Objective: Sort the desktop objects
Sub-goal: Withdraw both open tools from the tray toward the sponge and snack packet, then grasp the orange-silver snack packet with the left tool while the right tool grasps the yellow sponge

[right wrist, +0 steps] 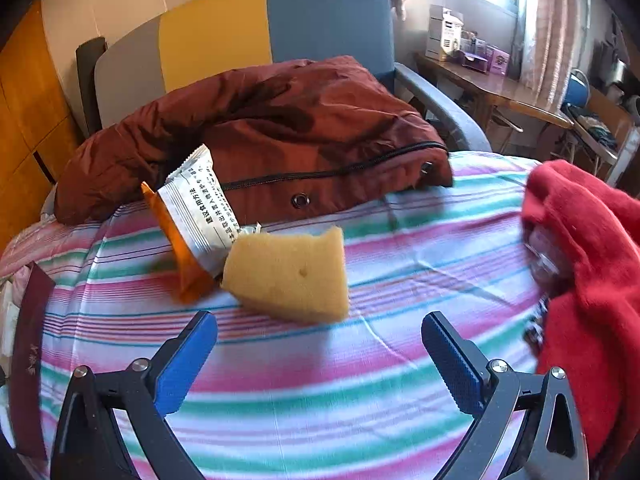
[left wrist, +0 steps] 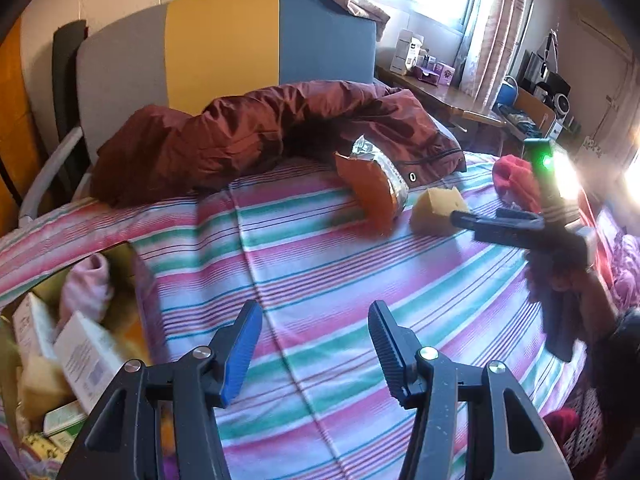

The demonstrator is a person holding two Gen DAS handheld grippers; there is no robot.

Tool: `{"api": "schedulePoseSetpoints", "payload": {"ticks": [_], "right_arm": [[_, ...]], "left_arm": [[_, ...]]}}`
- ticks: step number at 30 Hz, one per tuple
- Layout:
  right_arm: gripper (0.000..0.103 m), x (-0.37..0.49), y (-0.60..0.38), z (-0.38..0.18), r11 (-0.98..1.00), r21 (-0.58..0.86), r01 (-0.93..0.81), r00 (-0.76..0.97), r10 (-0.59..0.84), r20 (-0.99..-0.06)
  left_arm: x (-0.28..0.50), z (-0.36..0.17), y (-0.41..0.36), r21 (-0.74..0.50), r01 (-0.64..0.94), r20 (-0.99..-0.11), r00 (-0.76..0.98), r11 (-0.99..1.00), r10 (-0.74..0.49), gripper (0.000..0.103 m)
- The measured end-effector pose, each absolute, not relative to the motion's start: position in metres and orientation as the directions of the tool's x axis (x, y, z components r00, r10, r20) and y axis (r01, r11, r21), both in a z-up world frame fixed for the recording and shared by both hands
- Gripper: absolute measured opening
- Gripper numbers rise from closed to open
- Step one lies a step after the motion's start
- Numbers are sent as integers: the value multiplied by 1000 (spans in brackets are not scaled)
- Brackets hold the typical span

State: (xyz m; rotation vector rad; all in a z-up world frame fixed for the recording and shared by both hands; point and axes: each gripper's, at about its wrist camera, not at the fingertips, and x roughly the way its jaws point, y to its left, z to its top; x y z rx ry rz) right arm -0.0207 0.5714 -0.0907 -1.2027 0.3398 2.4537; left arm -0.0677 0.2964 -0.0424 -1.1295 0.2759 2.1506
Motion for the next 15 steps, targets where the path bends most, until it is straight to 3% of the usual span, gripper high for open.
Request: {"api": "schedulePoseSetpoints", "payload": {"ticks": [7, 11, 15], "right_arm": [[102, -52, 577, -108, -905, 17, -424, -531, 234, -815], [74, -53, 578, -107, -908, 26, -418, -549, 230, -804], [65, -46, 570, -103, -915, -3, -402, -545, 242, -803]], "left_arm": [[-89, -43, 326, -180, -653, -792, -348, -736, 502, 57], [-102, -44, 347, -234, -652, -790, -306, -721, 532, 63], [-115, -47, 373, -275, -646, -782, -279, -712, 557, 67]]}}
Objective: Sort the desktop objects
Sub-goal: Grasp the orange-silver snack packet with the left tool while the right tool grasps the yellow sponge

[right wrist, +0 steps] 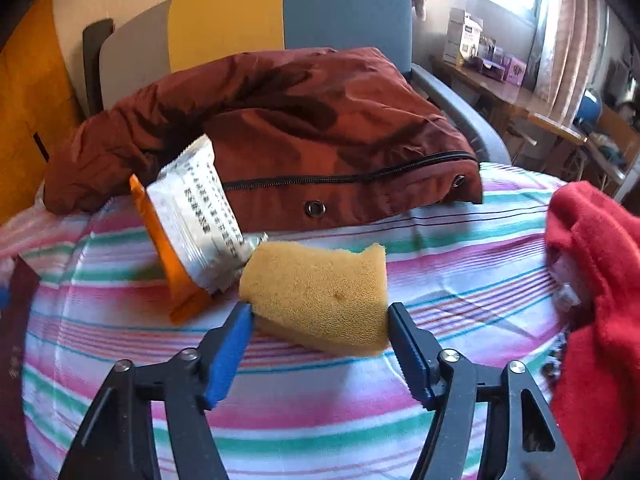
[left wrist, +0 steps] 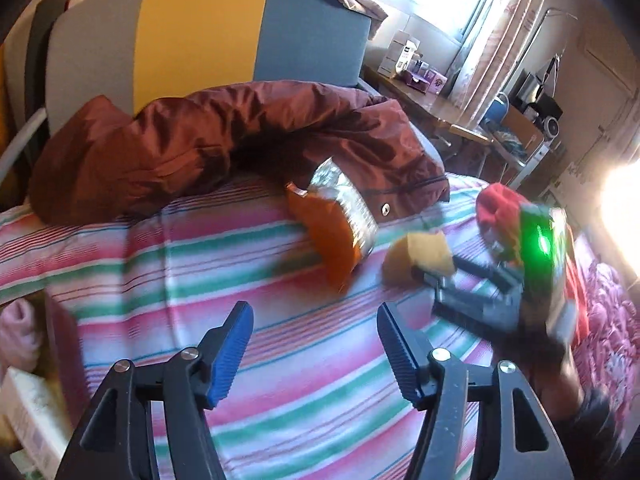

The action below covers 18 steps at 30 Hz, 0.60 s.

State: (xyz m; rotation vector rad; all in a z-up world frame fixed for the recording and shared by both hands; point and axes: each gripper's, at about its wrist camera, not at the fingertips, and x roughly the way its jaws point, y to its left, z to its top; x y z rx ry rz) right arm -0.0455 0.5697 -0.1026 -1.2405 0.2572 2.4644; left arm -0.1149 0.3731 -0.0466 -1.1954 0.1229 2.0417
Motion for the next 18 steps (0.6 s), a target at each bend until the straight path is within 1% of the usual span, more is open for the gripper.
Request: {"api": "schedulePoseSetpoints", "payload": {"ticks": [1, 2, 3, 5, 7, 8, 9, 10, 11, 13, 14, 18], "right_arm": [[62, -41, 569, -102, -917, -4, -399, -546, 241, -803], [45, -38, 568, -102, -919, 2, -395, -549, 235, -802], [44, -35, 568, -102, -919, 6, -393, -549, 230, -804], [44, -28, 572, -103, -920, 30, -391, -559, 212, -802], [49, -25, 577, -106, -921, 67, -383, -567, 177, -805], [65, -25, 581, -108, -921, 102, -376, -578, 147, -803], [87, -23, 584, -108, -917, 137, -376, -589, 122, -799], [93, -22, 587, -108, -910, 169, -379, -603, 104, -791], [96, -20, 590, -107, -905, 196, -378, -621, 91, -779], [98, -19, 594, -104, -899, 217, -380, -642, 88, -761], [102, -18, 592, -102, -898, 222, -379, -651, 89, -754], [103, -22, 592, -100, -894, 225, -388, -662, 100, -743]], "left_arm": [[-117, -48, 379, -275, -646, -784, -277, -712, 555, 68], [-120, -50, 386, -276, -643, -788, -274, -715, 551, 69], [-123, -51, 393, -287, -639, -789, -265, -714, 554, 70], [-132, -57, 410, -297, -627, -799, -250, -720, 547, 72], [-140, -62, 420, -319, -605, -798, -244, -730, 551, 75], [-143, -64, 424, -319, -601, -800, -245, -733, 548, 83], [-147, -67, 432, -318, -590, -807, -243, -742, 539, 84], [-150, -69, 435, -328, -582, -806, -238, -744, 541, 84], [-153, -71, 438, -340, -572, -805, -234, -746, 546, 84], [-161, -75, 448, -352, -545, -809, -231, -761, 540, 84], [-164, -78, 453, -358, -532, -813, -228, -768, 536, 85], [-175, -88, 469, -367, -488, -825, -224, -792, 520, 88]]}}
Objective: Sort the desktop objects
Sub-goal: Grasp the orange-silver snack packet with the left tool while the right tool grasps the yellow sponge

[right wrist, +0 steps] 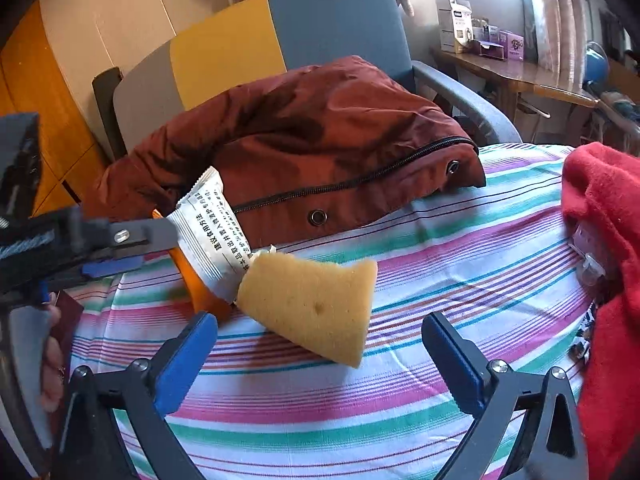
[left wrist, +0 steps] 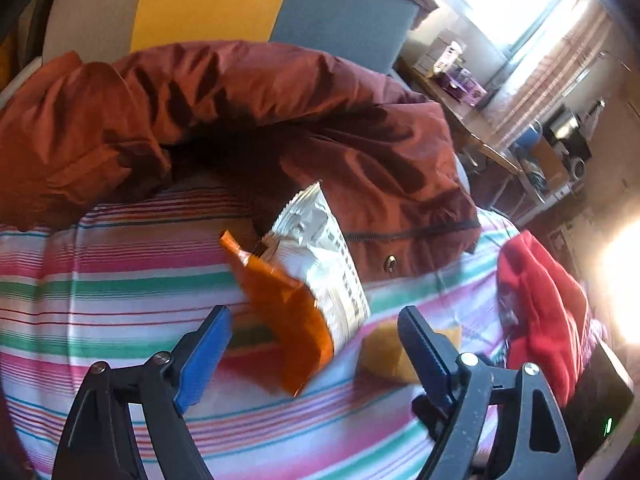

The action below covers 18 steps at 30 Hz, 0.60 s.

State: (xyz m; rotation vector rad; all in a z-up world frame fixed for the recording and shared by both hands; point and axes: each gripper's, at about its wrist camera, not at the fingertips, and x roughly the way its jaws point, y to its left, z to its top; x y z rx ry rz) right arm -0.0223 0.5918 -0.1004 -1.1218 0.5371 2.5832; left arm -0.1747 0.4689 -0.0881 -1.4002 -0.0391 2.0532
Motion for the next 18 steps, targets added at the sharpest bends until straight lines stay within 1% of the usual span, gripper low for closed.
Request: {"api": "schedulePoseSetpoints", "payload": {"ticks": [2, 5, 7, 8, 9, 11, 12, 14, 15, 17, 18], "right_arm": [[103, -27, 587, -103, -895, 190, -404, -652, 135, -746], [103, -35, 587, -110, -893, 164, -420, -633, 159, -758], [103, -38, 586, -115, -892, 164, -421, -621, 152, -769], [103, -38, 584, -116, -892, 153, -426, -620, 164, -767], [103, -38, 583, -115, -892, 149, -426, -624, 171, -763], [103, -38, 583, -113, -890, 141, -434, -633, 189, -751], [103, -37, 583, -112, -887, 140, -439, -636, 197, -746], [103, -39, 584, -111, -883, 141, -447, -637, 203, -744], [103, -40, 584, -112, -883, 141, -448, -635, 203, -745], [103, -44, 584, -114, -883, 133, -451, -629, 208, -749], [103, -47, 584, -115, -882, 127, -453, -628, 215, -748]], "left_arm": [[-179, -92, 479, -359, -479, -833, -224, -801, 507, 90], [-182, -98, 494, -334, -476, -845, -230, -813, 482, 97], [-186, -103, 501, -319, -476, -849, -240, -820, 470, 96], [-187, -104, 503, -311, -477, -851, -246, -822, 464, 94], [-188, -106, 504, -296, -478, -856, -252, -827, 452, 87], [-190, -114, 503, -288, -475, -872, -229, -832, 433, 79], [-190, -120, 502, -271, -480, -883, -221, -834, 414, 79], [-190, -124, 499, -277, -493, -881, -213, -825, 422, 80], [-189, -125, 497, -278, -504, -878, -212, -818, 428, 76], [-186, -122, 496, -265, -542, -866, -230, -798, 443, 65], [-184, -121, 496, -247, -564, -866, -237, -788, 441, 64]]}}
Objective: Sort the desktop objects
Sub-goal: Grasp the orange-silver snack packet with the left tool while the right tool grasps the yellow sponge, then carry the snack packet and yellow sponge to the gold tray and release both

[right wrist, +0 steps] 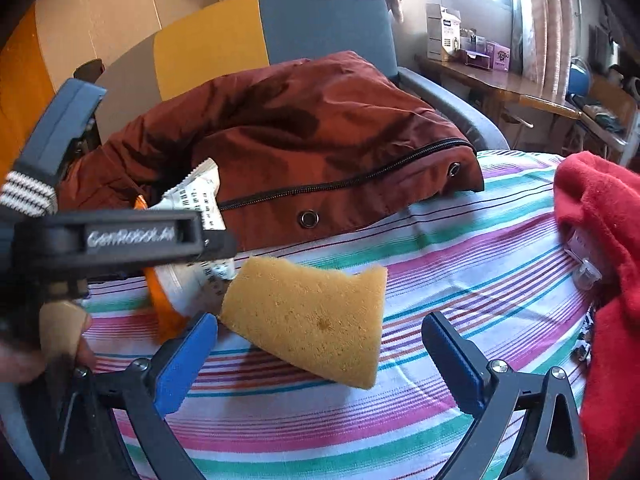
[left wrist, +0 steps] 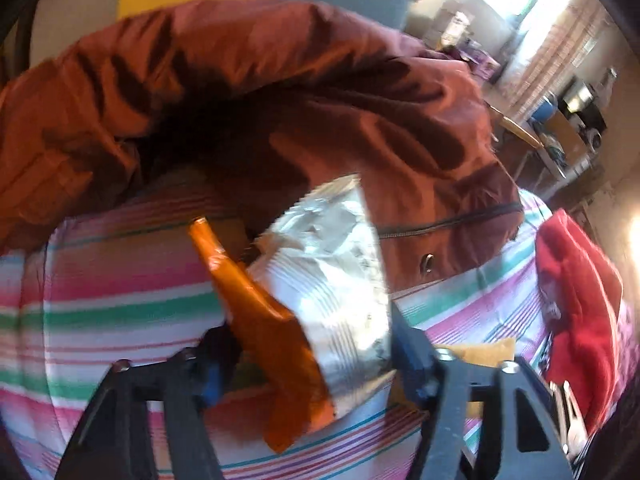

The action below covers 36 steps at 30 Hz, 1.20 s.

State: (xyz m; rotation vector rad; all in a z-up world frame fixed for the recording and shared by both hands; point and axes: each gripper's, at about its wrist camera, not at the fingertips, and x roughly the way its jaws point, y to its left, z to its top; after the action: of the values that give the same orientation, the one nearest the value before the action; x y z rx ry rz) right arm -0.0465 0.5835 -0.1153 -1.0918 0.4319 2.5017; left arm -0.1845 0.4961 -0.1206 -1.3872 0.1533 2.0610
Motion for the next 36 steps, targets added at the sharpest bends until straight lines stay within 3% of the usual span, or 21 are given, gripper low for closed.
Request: {"api": "schedulePoseSetpoints", "payload": {"ticks": [4, 6, 9, 36], "right_arm": [[99, -57, 580, -123, -891, 93, -445, -619, 231, -751], [75, -61, 582, -128, -899, 109, -425, -619, 200, -759], [72, -59, 580, -128, -912, 97, -398, -627, 193, -755], [71, -24, 470, -66, -971, 27, -239, -638, 136, -758]], "left_arm": [[-182, -119, 490, -243, -600, -861, -230, -762, 455, 62], [-180, -119, 480, -245, -601, -855, -236, -761, 461, 62], [-173, -118, 463, -241, -599, -851, -248, -764, 462, 62], [-83, -29, 297, -291, -563, -751, -367, -774, 549, 61]]}}
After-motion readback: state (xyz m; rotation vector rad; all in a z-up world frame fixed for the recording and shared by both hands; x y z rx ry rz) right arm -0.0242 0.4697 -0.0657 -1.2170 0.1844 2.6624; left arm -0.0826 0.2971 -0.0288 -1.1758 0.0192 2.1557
